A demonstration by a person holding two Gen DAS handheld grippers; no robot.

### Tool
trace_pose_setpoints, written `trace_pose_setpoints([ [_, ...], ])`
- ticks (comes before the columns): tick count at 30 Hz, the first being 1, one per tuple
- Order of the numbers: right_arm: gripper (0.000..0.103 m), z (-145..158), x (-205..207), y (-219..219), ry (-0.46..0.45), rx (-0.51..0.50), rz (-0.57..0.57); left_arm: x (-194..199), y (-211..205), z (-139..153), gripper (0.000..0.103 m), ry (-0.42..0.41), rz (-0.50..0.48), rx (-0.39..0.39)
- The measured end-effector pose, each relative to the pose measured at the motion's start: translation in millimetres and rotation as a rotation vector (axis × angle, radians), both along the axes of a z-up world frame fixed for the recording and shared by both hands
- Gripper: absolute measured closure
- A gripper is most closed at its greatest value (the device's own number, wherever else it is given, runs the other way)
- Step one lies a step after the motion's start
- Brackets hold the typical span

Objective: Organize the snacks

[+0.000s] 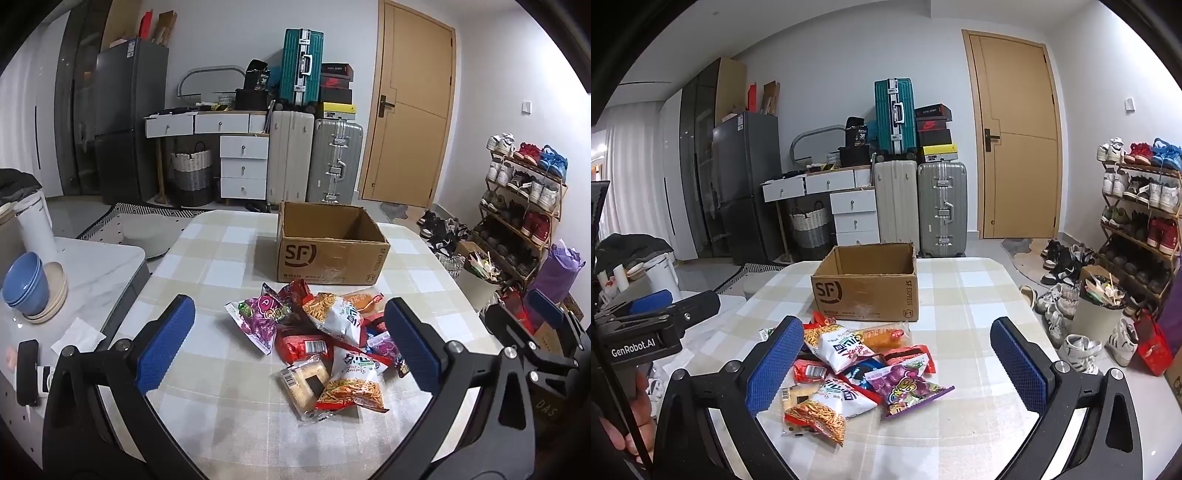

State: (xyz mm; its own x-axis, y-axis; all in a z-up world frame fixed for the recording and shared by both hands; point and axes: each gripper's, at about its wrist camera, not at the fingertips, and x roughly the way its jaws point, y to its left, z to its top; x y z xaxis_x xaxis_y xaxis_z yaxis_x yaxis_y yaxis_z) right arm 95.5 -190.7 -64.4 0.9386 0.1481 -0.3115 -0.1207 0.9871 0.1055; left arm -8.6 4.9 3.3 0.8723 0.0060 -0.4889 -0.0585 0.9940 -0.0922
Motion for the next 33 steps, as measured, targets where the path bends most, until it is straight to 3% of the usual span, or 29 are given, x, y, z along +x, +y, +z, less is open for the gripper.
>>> trace_pose_setpoints([
  [33,0.000,1.0,-14.2,11.2,-0.007,-0.004,0.069,-6.7,-0.6,-7.8,0.001,0.009,-0.003,-0.001],
])
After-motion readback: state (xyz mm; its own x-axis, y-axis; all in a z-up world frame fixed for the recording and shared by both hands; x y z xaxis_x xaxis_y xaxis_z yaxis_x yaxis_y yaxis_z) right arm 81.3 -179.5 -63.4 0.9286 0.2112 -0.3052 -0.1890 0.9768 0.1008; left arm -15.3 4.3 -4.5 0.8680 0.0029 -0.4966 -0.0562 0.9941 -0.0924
